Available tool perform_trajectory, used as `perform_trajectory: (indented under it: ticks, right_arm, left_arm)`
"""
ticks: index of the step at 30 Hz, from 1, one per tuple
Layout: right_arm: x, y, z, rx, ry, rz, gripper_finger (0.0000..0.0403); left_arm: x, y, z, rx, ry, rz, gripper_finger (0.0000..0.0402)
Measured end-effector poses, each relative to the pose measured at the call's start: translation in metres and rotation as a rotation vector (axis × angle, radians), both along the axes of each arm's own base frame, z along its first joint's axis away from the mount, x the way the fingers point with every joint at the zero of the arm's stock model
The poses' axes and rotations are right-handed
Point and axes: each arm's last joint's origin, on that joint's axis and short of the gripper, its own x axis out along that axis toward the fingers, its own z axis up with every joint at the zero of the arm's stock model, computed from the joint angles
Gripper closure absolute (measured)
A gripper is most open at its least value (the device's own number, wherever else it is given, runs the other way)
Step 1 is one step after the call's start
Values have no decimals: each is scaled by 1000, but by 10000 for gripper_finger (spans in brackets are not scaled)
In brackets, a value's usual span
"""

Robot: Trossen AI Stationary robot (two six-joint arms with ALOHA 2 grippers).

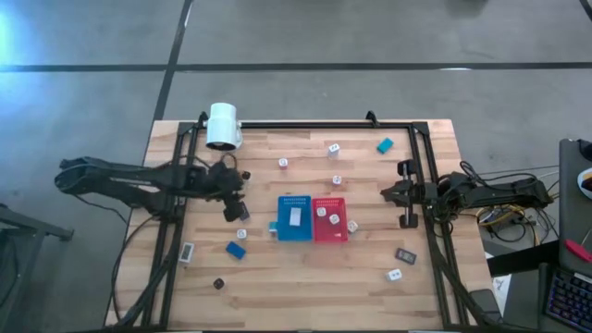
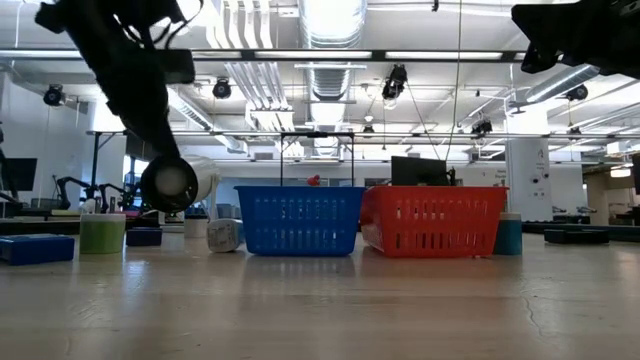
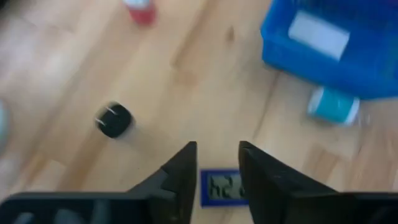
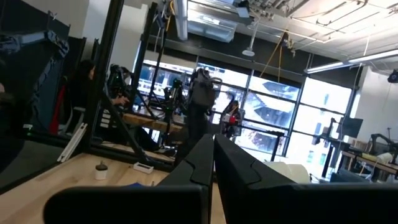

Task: Sort adapters and digital timers
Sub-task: Put the dark blue timer into the blue bin

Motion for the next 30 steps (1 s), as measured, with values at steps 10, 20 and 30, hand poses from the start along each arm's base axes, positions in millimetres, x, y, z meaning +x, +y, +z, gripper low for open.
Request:
perform_trajectory:
  ticks: [10, 20, 30]
  right_arm:
    - [0, 0, 0, 4, 1, 1, 394]
    - [0, 0, 0, 3, 3, 1, 394]
    - [1, 0, -2, 0, 18, 1, 394]
  left_arm:
    - [20, -2, -36, -79, 199, -19, 151]
    - [28, -3, -54, -122, 286, -24, 75]
    - [31, -3, -67, -129, 315, -26, 67]
